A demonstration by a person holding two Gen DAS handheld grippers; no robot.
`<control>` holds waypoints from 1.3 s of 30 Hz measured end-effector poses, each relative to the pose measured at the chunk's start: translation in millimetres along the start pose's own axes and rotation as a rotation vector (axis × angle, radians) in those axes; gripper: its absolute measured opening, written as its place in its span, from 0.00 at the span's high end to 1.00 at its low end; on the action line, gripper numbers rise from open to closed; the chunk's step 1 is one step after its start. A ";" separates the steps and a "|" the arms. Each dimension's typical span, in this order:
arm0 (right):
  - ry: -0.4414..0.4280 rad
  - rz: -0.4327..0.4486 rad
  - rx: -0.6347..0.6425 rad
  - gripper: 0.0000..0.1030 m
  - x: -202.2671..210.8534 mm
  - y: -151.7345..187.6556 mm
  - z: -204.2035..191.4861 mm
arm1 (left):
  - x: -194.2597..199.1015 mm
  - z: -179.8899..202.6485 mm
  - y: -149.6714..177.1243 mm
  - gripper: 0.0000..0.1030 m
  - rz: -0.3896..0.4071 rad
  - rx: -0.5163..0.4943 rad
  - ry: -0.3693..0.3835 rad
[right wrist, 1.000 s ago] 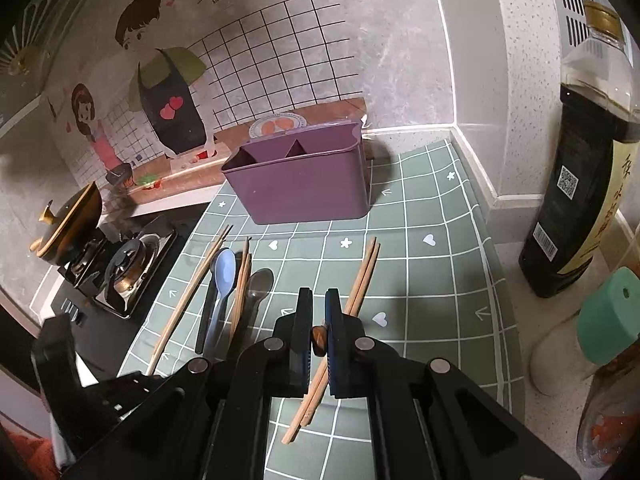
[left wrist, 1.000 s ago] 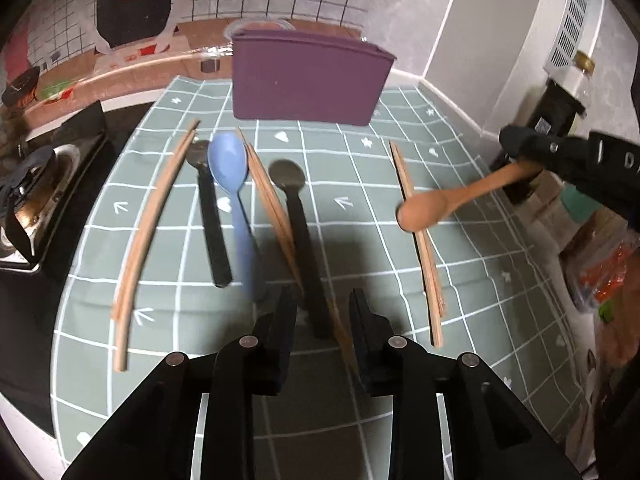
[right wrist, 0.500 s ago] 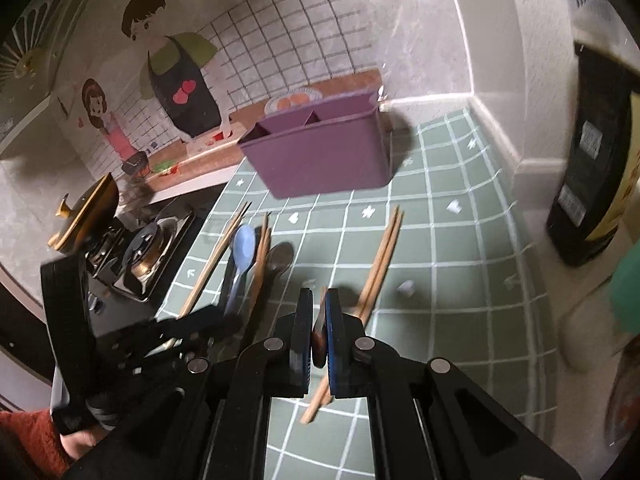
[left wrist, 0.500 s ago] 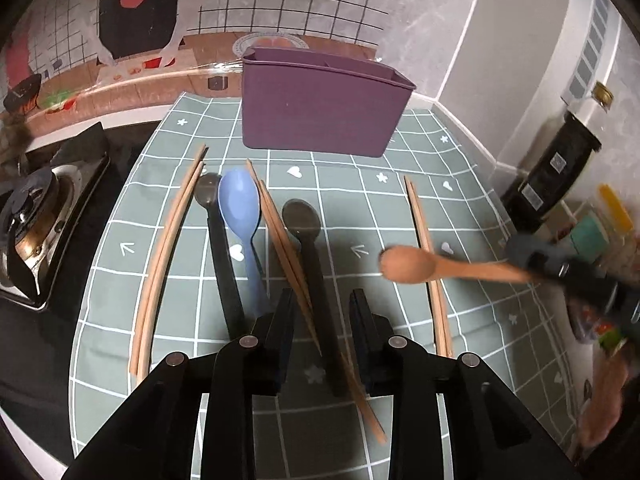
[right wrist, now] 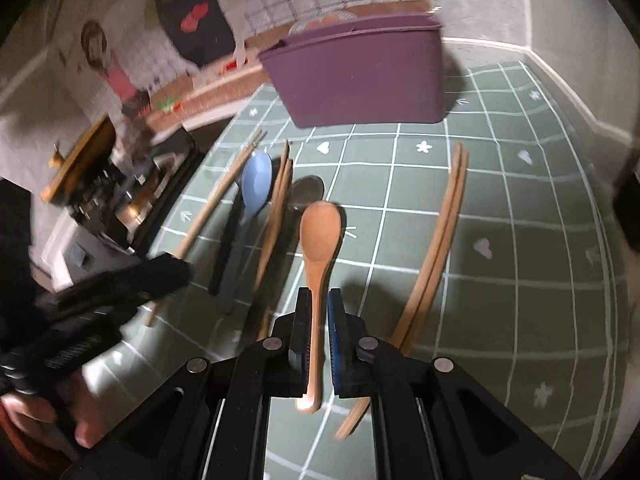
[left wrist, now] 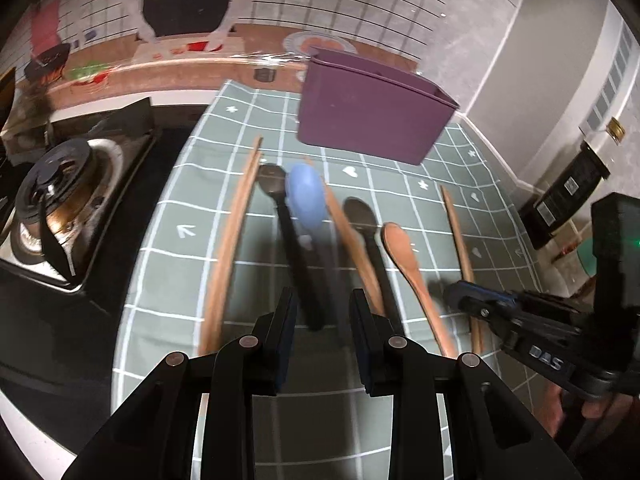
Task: Organize utensils
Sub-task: 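Lift the wooden spoon off the mat with the right tool, then move the left tool over the light blue plastic spoon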
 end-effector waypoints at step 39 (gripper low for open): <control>0.258 -0.001 0.138 0.71 -56.5 -39.9 -22.0 | 7.1 -35.2 -7.2 0.62 0.007 -0.006 -0.001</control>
Point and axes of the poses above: each gripper's, at about its wrist camera, not at the fingertips, and x roughly against the way its jaws point, z to its right, y to its underside, the point moved 2 cm from there along -x, roughly the way its jaws point, and after that the axes turned 3 degrees about z, right-handed, at the moved point
